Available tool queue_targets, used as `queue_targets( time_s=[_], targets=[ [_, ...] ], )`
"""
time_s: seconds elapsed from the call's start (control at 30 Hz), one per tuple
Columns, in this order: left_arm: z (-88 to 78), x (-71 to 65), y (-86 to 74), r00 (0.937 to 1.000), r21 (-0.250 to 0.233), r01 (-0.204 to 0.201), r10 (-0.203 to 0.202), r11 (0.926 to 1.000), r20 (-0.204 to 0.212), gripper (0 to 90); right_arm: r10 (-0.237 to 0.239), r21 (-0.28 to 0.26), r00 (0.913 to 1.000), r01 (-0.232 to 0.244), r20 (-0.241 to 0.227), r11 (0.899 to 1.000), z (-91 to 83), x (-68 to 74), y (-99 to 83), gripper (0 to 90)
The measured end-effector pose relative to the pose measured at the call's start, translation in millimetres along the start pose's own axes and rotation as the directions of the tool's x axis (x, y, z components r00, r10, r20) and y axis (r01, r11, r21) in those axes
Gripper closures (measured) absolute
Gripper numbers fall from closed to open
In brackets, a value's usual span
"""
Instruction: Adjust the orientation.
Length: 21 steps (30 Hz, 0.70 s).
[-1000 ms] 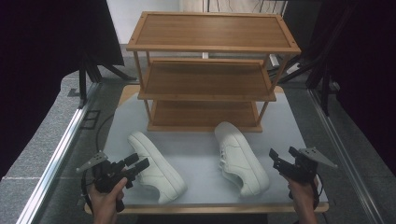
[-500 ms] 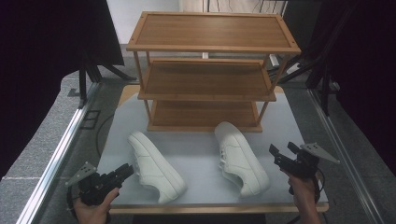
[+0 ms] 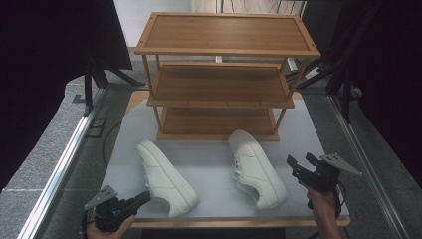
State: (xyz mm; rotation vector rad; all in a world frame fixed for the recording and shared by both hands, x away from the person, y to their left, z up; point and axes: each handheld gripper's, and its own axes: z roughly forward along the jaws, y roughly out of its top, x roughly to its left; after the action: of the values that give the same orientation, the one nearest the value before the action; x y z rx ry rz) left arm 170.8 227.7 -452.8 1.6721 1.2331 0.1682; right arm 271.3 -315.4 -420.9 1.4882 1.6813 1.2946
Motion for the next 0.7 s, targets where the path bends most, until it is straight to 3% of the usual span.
queue_targets(
  time_s=[0.2,0.7],
  targets=[
    [16.5,-5.2,-0.5,0.9986,0.057,-0.031,0.028,0.9979,0.045,89.5,0.009,0.012,0.9999,-0.009,0.013,1.0,0.5,-2.1,-3.9,26.0],
    [13.4,-2.2,2.8,0.9972,0.108,-0.051,0.044,0.9928,0.061,89.6,0.006,0.039,0.9997,-0.007,0.025,0.999,2.8,0.1,-11.6,26.2]
  ],
)
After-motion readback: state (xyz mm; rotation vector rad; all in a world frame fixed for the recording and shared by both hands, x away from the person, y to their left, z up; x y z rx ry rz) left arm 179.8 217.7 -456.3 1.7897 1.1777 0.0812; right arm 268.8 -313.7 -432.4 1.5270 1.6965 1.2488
